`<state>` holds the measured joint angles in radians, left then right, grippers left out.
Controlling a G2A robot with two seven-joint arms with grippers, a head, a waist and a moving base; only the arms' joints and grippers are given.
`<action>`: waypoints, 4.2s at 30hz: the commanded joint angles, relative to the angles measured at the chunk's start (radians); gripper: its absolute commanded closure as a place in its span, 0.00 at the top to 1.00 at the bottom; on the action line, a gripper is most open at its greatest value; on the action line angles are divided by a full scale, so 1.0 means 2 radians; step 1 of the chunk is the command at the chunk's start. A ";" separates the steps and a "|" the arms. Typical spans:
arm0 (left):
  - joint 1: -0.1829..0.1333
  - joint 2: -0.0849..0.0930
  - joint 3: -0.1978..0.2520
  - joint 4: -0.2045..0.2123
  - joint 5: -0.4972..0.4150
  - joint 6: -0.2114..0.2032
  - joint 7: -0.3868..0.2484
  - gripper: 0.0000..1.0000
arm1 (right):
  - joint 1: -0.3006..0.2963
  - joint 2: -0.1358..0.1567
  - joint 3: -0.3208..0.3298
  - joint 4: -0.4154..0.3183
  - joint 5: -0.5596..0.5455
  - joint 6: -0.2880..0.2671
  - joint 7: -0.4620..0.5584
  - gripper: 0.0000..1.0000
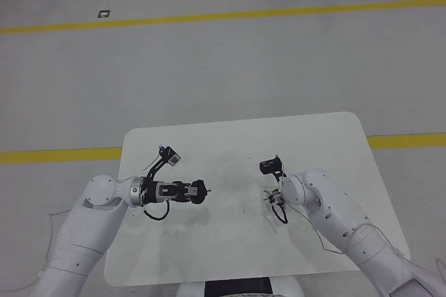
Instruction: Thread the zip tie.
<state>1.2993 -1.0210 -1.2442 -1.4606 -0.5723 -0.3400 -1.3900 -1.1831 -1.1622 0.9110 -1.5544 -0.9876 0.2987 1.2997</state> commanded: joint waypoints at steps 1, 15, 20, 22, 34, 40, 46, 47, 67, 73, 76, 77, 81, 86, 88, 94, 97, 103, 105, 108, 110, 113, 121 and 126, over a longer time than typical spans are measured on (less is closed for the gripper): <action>0.000 0.000 0.000 0.000 0.000 0.000 0.000 0.00 | -0.002 0.001 0.002 -0.005 -0.002 0.000 0.000 0.00; 0.000 0.000 0.000 0.000 0.000 0.000 0.000 0.00 | -0.018 0.003 0.012 -0.032 -0.022 -0.007 0.014 0.27; 0.000 0.000 0.000 0.000 0.000 0.000 0.000 0.00 | -0.015 0.000 0.008 -0.024 -0.021 -0.011 0.012 0.24; 0.000 0.000 0.000 0.000 0.000 0.000 0.000 0.00 | -0.014 0.000 0.008 -0.022 -0.021 -0.012 0.012 0.22; 0.000 0.000 0.000 0.000 0.000 0.000 0.000 0.00 | -0.005 -0.006 -0.001 -0.007 -0.026 -0.013 0.013 0.22; 0.000 0.000 0.000 0.000 0.000 0.000 0.000 0.00 | -0.006 -0.008 -0.003 -0.007 -0.031 -0.011 0.010 0.19; 0.000 0.000 0.000 0.000 0.000 0.000 0.000 0.00 | -0.009 -0.009 0.001 -0.011 -0.037 -0.007 0.008 0.18; 0.000 0.000 0.000 0.000 0.000 0.000 0.000 0.00 | -0.010 -0.009 0.002 -0.011 -0.038 -0.007 0.009 0.18; 0.000 0.000 0.000 0.000 0.000 0.000 0.000 0.00 | -0.012 -0.014 0.007 -0.010 -0.047 -0.007 0.013 0.19; 0.000 0.000 0.000 0.000 0.000 0.000 0.000 0.00 | -0.014 -0.014 0.009 -0.012 -0.049 -0.011 0.015 0.20; 0.000 0.000 0.000 0.000 0.000 0.000 0.000 0.00 | -0.014 -0.015 0.010 -0.012 -0.050 -0.012 0.017 0.20; 0.000 0.000 0.000 0.000 0.000 0.000 0.000 0.00 | -0.014 -0.015 0.011 -0.010 -0.049 -0.013 0.017 0.19; 0.000 0.000 0.000 0.000 0.000 0.000 0.000 0.00 | -0.012 -0.017 0.010 -0.003 -0.047 -0.015 0.017 0.19; 0.000 0.000 0.000 0.000 0.000 0.000 0.000 0.00 | -0.010 -0.019 0.009 0.000 -0.048 -0.016 0.018 0.18; 0.000 0.000 0.000 0.000 0.000 0.000 0.000 0.00 | -0.010 -0.019 0.008 0.001 -0.050 -0.016 0.020 0.16; 0.000 0.000 0.000 0.000 0.000 0.000 0.000 0.00 | -0.008 -0.021 0.007 0.006 -0.053 -0.015 0.021 0.00; 0.000 0.000 0.000 0.000 0.000 0.000 0.000 0.00 | -0.008 -0.022 0.007 0.006 -0.056 -0.012 0.020 0.00; 0.000 0.000 0.000 0.000 0.000 0.000 0.000 0.00 | -0.014 -0.022 0.012 -0.006 -0.062 -0.010 0.021 0.00; 0.000 0.000 0.000 0.000 0.000 0.000 0.000 0.00 | -0.018 -0.021 0.016 -0.014 -0.063 -0.011 0.023 0.00; 0.000 0.000 0.000 0.000 0.000 0.000 0.000 0.00 | -0.025 -0.019 0.025 -0.031 -0.061 -0.014 0.028 0.00; 0.000 0.000 0.000 0.000 0.000 0.000 0.000 0.00 | -0.031 -0.018 0.031 -0.043 -0.061 -0.017 0.031 0.00; 0.000 0.000 0.000 0.000 0.000 0.000 0.000 0.00 | -0.043 -0.014 0.047 -0.067 -0.054 -0.026 0.035 0.00; 0.000 0.000 0.000 0.000 0.000 0.000 0.000 0.00 | -0.091 -0.003 0.116 -0.139 0.007 -0.054 0.017 0.00; 0.000 0.000 0.000 0.000 0.000 0.000 0.000 0.00 | -0.135 0.002 0.172 -0.176 0.089 -0.074 -0.044 0.00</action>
<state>1.2993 -1.0210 -1.2442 -1.4606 -0.5723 -0.3400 -1.3900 -1.4367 -1.1599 1.2336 -1.8977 -0.8505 0.1568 1.2424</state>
